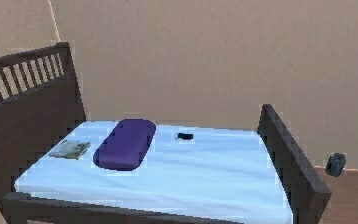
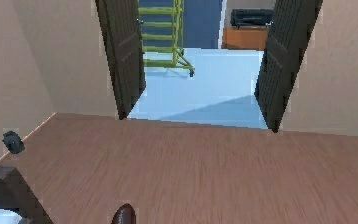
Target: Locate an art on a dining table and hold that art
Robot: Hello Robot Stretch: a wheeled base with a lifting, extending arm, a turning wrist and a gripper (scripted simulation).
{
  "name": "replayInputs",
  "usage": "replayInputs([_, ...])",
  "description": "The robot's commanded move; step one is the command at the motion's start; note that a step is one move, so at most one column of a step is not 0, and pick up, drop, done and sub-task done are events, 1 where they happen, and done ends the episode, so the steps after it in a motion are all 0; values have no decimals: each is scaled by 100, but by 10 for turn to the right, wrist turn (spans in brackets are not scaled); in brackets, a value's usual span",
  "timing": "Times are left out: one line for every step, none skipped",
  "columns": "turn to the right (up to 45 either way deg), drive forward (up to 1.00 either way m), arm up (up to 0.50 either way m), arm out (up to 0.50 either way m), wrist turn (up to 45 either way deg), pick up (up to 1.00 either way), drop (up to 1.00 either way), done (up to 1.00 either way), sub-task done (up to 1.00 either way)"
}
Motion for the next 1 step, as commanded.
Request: replayInputs([0, 35, 0, 0, 0, 0, 0, 0, 0])
